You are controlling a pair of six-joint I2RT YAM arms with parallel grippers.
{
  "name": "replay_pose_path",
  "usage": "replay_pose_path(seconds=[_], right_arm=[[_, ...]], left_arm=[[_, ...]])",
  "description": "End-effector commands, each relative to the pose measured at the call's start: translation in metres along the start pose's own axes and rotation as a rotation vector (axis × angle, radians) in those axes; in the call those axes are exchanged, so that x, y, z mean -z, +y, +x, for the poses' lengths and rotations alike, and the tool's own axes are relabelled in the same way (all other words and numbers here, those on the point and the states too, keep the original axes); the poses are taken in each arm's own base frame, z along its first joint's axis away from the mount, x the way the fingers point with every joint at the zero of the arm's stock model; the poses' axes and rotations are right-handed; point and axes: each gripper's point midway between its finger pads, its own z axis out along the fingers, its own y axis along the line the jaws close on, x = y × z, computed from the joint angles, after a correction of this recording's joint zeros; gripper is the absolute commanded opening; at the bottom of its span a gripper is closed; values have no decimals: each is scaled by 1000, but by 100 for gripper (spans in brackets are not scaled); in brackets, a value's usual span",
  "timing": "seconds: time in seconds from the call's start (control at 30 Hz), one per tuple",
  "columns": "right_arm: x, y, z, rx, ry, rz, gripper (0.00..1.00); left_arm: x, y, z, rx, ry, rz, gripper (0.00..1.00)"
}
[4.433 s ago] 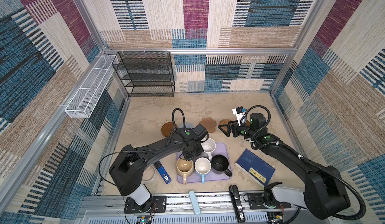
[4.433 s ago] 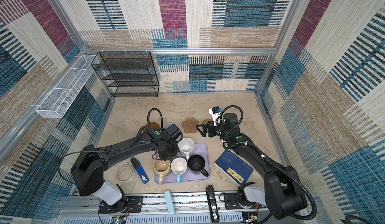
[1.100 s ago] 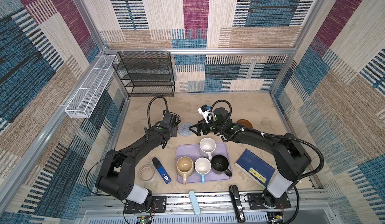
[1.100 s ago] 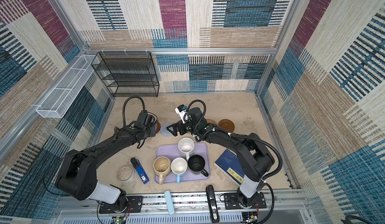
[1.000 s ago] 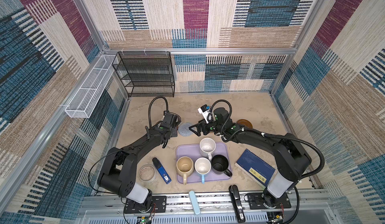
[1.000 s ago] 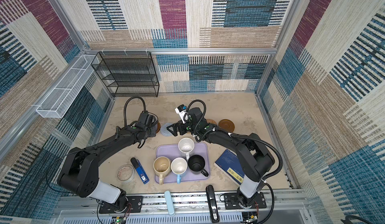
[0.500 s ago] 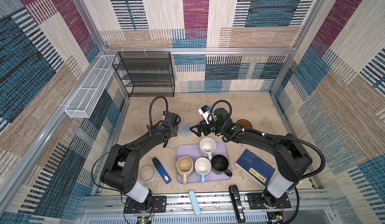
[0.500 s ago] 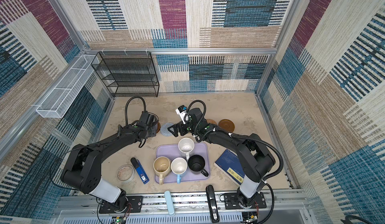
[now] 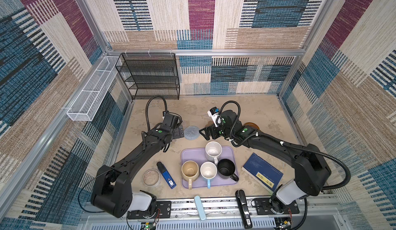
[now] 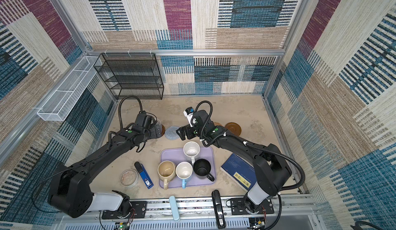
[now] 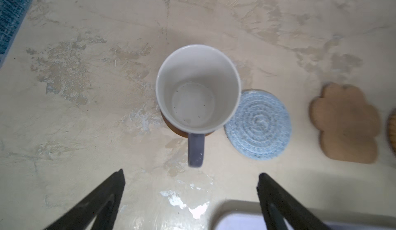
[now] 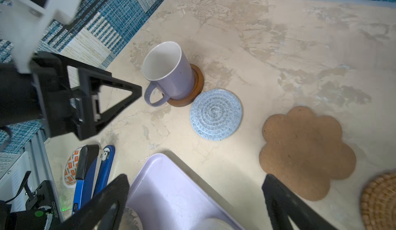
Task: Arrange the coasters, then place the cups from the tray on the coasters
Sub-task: 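Move left gripper back over the tray while right gripper lowers toward the mugs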
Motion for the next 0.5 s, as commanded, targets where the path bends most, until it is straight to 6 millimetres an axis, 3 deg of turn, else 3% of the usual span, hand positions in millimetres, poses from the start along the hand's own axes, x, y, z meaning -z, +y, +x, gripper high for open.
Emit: replay_pose_path(seconds=[0.0, 0.3, 0.47], right_arm=[[16, -4, 10, 1, 26, 39, 100], [59, -31, 74, -87, 219, 203, 96], [68, -14, 96, -80, 296, 183, 90]], left_arm=[[25, -20, 4, -1, 38, 149, 99], [83, -65, 16, 31, 91, 503, 97], [101, -96, 34, 10, 160, 655, 96]])
